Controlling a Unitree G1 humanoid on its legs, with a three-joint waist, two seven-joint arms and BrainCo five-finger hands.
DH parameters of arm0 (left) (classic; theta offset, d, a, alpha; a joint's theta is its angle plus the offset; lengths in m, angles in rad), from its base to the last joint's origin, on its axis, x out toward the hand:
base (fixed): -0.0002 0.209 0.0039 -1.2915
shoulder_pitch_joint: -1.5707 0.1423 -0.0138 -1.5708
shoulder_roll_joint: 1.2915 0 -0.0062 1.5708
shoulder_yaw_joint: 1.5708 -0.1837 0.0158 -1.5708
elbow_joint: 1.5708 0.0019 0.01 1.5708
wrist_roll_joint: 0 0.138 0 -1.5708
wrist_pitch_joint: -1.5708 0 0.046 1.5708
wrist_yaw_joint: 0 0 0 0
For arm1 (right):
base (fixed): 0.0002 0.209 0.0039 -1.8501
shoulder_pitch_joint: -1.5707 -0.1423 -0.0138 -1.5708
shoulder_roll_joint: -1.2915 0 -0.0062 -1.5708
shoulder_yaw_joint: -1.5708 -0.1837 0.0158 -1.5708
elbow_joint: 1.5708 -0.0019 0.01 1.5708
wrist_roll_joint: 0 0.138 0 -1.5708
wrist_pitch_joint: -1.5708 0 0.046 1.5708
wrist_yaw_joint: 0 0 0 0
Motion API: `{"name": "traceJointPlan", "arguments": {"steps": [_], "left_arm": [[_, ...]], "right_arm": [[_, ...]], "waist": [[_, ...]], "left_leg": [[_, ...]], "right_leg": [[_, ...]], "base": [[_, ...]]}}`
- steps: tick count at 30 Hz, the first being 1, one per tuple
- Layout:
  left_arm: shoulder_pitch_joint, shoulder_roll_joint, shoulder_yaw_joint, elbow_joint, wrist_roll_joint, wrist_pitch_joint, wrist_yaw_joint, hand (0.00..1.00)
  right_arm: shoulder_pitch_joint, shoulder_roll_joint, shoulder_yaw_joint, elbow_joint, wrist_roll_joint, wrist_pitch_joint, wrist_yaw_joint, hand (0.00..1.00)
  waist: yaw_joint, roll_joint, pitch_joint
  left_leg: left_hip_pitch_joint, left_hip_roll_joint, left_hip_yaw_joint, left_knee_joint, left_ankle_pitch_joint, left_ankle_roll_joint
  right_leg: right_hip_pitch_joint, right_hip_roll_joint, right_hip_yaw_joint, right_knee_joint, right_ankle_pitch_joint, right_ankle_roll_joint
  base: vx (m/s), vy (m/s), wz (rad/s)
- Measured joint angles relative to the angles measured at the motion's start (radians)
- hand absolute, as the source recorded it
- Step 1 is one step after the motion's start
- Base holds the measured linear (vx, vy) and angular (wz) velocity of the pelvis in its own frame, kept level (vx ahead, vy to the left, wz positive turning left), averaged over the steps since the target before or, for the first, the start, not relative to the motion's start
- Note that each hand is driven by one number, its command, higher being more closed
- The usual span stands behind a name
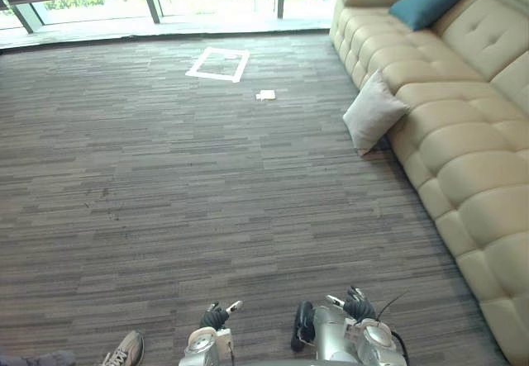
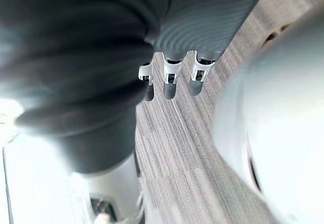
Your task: Pick up cushions and gather them together orderly.
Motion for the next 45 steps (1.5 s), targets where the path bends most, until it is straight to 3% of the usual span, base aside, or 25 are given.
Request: {"name": "traceJointPlan", "arguments": {"steps": [2, 3, 4, 5, 8, 9, 11, 12, 13, 15, 17, 19, 20, 22, 24, 26, 29, 30, 31, 33, 36, 38, 41, 44, 45], "left_arm": [[0.011, 0.002, 0.039, -0.022, 0.009, -0.002, 0.004, 0.00], [0.011, 0.003, 0.043, -0.026, 0.009, -0.002, 0.002, 0.00], [0.009, 0.004, 0.058, -0.043, 0.009, -0.002, 0.004, 0.00], [0.010, 0.013, 0.059, -0.063, 0.009, -0.003, 0.005, 0.00], [0.011, 0.020, 0.052, -0.103, 0.008, -0.016, 0.005, 0.00], [0.011, 0.019, 0.052, -0.113, 0.008, -0.021, 0.006, 0.00], [0.011, 0.015, 0.054, -0.118, 0.008, -0.024, 0.007, 0.00], [0.012, 0.015, 0.054, -0.124, 0.006, -0.024, 0.007, 0.00], [0.017, 0.031, 0.054, -0.122, 0.006, -0.024, 0.009, 0.00], [0.015, 0.044, 0.060, -0.115, 0.006, -0.021, 0.015, 0.00], [0.015, 0.054, 0.058, -0.109, 0.005, -0.021, 0.015, 0.00], [0.016, 0.053, 0.045, -0.076, -0.001, -0.017, 0.014, 0.00], [0.012, 0.054, 0.040, -0.066, -0.001, -0.015, 0.015, 0.00], [0.012, 0.050, 0.039, -0.057, 0.000, -0.014, 0.015, 0.00], [0.010, 0.051, 0.040, -0.047, -0.001, -0.014, 0.015, 0.00], [0.006, 0.047, 0.035, -0.026, 0.000, -0.006, 0.012, 0.00], [0.006, 0.032, 0.008, -0.016, 0.005, -0.001, 0.005, 0.00], [0.010, 0.027, 0.010, -0.016, 0.010, -0.001, 0.004, 0.00], [0.013, 0.016, 0.010, -0.011, 0.011, -0.001, 0.004, 0.00], [0.014, 0.000, 0.009, -0.005, 0.022, 0.000, -0.001, 0.00], [-0.005, 0.002, 0.023, -0.012, 0.031, 0.003, -0.001, 0.00], [0.000, 0.006, 0.025, -0.033, 0.031, 0.002, 0.001, 0.00], [0.001, 0.007, 0.012, -0.067, 0.029, -0.002, 0.003, 0.00], [-0.009, 0.008, 0.010, -0.077, 0.029, -0.004, 0.005, 0.00], [-0.009, 0.007, 0.010, -0.077, 0.029, -0.005, 0.005, 0.00]], "right_arm": [[0.001, -0.007, 0.024, 0.004, -0.001, 0.003, 0.000, 0.00], [-0.003, -0.007, 0.025, 0.005, -0.001, 0.003, 0.000, 0.00], [-0.013, 0.004, 0.029, 0.015, 0.000, 0.006, -0.003, 0.00], [-0.015, 0.020, 0.039, 0.019, 0.001, 0.010, -0.006, 0.00], [-0.005, 0.028, 0.069, 0.045, 0.002, 0.013, -0.008, 0.00], [0.003, 0.030, 0.067, 0.045, 0.002, 0.013, -0.013, 0.00], [0.013, 0.033, 0.069, 0.046, 0.001, 0.018, -0.017, 0.00], [0.014, 0.038, 0.082, 0.055, 0.000, 0.019, -0.019, 0.00], [0.011, 0.047, 0.097, 0.079, -0.001, 0.020, -0.019, 0.00], [0.029, 0.073, 0.099, 0.083, 0.000, 0.020, -0.017, 0.00], [0.030, 0.079, 0.099, 0.083, -0.001, 0.021, -0.016, 0.00], [0.036, 0.070, 0.096, 0.069, -0.008, 0.014, -0.015, 0.00], [0.038, 0.068, 0.100, 0.056, -0.012, 0.008, -0.012, 0.00], [0.047, 0.061, 0.098, 0.034, -0.032, 0.007, -0.003, 0.00], [0.051, 0.058, 0.096, 0.007, -0.038, 0.006, 0.001, 0.00], [0.046, 0.043, 0.091, -0.001, -0.038, -0.004, 0.003, 0.00], [0.042, 0.034, 0.065, -0.001, -0.037, -0.004, 0.003, 0.00], [0.042, 0.023, 0.068, -0.001, -0.037, -0.004, 0.003, 0.00], [0.038, 0.014, 0.069, 0.000, -0.038, -0.004, 0.004, 0.00], [0.024, -0.017, 0.069, 0.004, -0.038, 0.000, 0.003, 0.00], [0.023, -0.025, 0.068, 0.001, -0.032, 0.002, 0.000, 0.00], [0.025, -0.013, 0.073, 0.013, -0.028, 0.008, -0.001, 0.00], [0.026, 0.019, 0.076, 0.021, -0.015, 0.010, -0.006, 0.00], [0.026, 0.027, 0.072, 0.028, 0.001, 0.017, -0.013, 0.00], [0.025, 0.031, 0.070, 0.046, 0.000, 0.018, -0.017, 0.00]], "waist": [[0.014, 0.045, 0.014], [0.015, 0.052, 0.019], [0.019, 0.059, 0.034], [0.026, 0.040, 0.043], [0.049, 0.006, 0.034], [0.057, 0.005, 0.033], [0.069, 0.005, 0.029], [0.075, -0.001, 0.022], [0.078, -0.029, -0.006], [0.071, -0.068, -0.035], [0.082, -0.096, -0.039], [0.064, -0.088, -0.031], [0.060, -0.088, -0.030], [0.067, -0.075, -0.028], [0.064, -0.071, -0.027], [0.043, -0.066, -0.025], [0.021, -0.064, -0.023], [0.014, -0.061, -0.022], [0.012, -0.048, -0.024], [0.016, 0.003, -0.032], [0.010, 0.032, -0.007], [0.023, 0.031, 0.003], [0.025, 0.003, 0.005], [0.046, 0.000, 0.005], [0.058, -0.003, 0.002]], "left_leg": [[-0.230, 0.086, -0.065, 0.539, 0.192, -0.108], [-0.258, 0.101, -0.061, 0.602, 0.178, -0.104], [-0.356, 0.137, -0.046, 0.757, 0.104, -0.069], [-0.458, 0.141, -0.030, 0.791, 0.018, -0.007], [-0.598, 0.145, 0.078, 0.586, -0.067, 0.038], [-0.636, 0.130, 0.104, 0.398, -0.066, 0.041], [-0.656, 0.100, 0.093, 0.134, -0.016, 0.017], [-0.669, 0.088, 0.081, 0.044, 0.100, 0.005], [-0.663, 0.058, 0.096, 0.059, 0.134, 0.057], [-0.670, 0.050, 0.130, 0.133, 0.063, 0.101], [-0.604, 0.017, 0.161, 0.149, 0.022, 0.134], [-0.464, -0.027, 0.165, 0.086, -0.043, 0.135], [-0.428, -0.036, 0.164, 0.076, -0.060, 0.137], [-0.292, -0.046, 0.166, 0.001, -0.122, 0.125], [-0.223, -0.048, 0.164, -0.039, -0.147, 0.126], [-0.136, -0.045, 0.137, -0.106, -0.156, 0.135], [-0.052, -0.043, 0.081, -0.169, -0.189, 0.098], [-0.005, -0.049, 0.047, -0.184, -0.200, 0.094], [0.009, -0.043, 0.026, -0.178, -0.199, 0.094], [-0.044, -0.003, -0.021, -0.014, -0.158, 0.034], [-0.294, 0.106, -0.052, 0.563, -0.004, -0.109], [-0.377, 0.169, 0.022, 0.721, -0.019, -0.066], [-0.522, 0.189, 0.139, 0.632, -0.067, 0.018], [-0.580, 0.152, 0.149, 0.275, -0.065, 0.024], [-0.582, 0.107, 0.054, 0.089, -0.022, 0.013]], "right_leg": [[0.160, 0.083, 0.023, -0.137, -0.081, 0.011], [0.177, 0.098, 0.028, -0.150, -0.083, 0.009], [0.245, 0.131, 0.053, -0.191, -0.096, 0.004], [0.333, 0.137, 0.079, -0.253, -0.110, 0.012], [0.454, 0.124, 0.137, -0.371, -0.112, 0.045], [0.504, 0.114, 0.168, -0.410, -0.123, 0.066], [0.554, 0.098, 0.207, -0.441, -0.161, 0.093], [0.587, 0.087, 0.241, -0.458, -0.192, 0.123], [0.603, 0.059, 0.276, -0.472, -0.195, 0.139], [0.594, 0.024, 0.330, -0.458, -0.112, 0.142], [0.560, -0.016, 0.383, -0.298, -0.047, 0.211], [0.377, -0.039, 0.429, 0.167, 0.079, 0.331], [0.330, -0.039, 0.425, 0.272, 0.078, 0.330], [0.194, -0.034, 0.354, 0.411, 0.020, 0.264], [0.098, -0.024, 0.285, 0.395, -0.039, 0.221], [0.023, 0.001, 0.173, 0.209, -0.077, 0.163], [0.001, 0.032, 0.107, -0.158, 0.025, 0.131], [0.010, 0.047, 0.133, -0.187, 0.129, 0.085], [0.010, 0.052, 0.133, -0.144, 0.096, 0.069], [0.020, 0.048, 0.112, -0.062, -0.013, 0.053], [0.162, 0.080, 0.072, -0.127, -0.079, 0.039], [0.276, 0.104, 0.076, -0.202, -0.092, 0.034], [0.418, 0.104, 0.085, -0.346, -0.086, 0.049], [0.499, 0.101, 0.131, -0.418, -0.080, 0.066], [0.515, 0.095, 0.168, -0.437, -0.094, 0.092]], "base": [[0.63, -0.178, -0.58], [0.60, -0.061, -0.83], [0.53, -0.013, -0.70], [0.60, -0.007, -0.80], [0.51, 0.066, -0.64], [0.55, 0.184, -0.79], [0.60, 0.267, -0.71], [0.67, 0.360, -0.75], [0.68, 0.347, -0.68], [0.70, 0.337, -0.49], [0.70, 0.399, -0.45], [0.52, 0.251, -0.04], [0.58, 0.208, 0.15], [0.50, 0.128, -0.05], [0.34, 0.037, 0.00], [0.52, -0.038, 0.40], [0.53, -0.138, 0.77], [0.63, -0.186, 0.51], [0.63, -0.179, 0.31], [0.59, -0.209, 0.20], [0.54, -0.204, 0.16], [0.60, -0.158, -0.19], [0.41, -0.042, -0.18], [0.47, 0.113, -0.53], [0.37, 0.241, -0.88]]}}
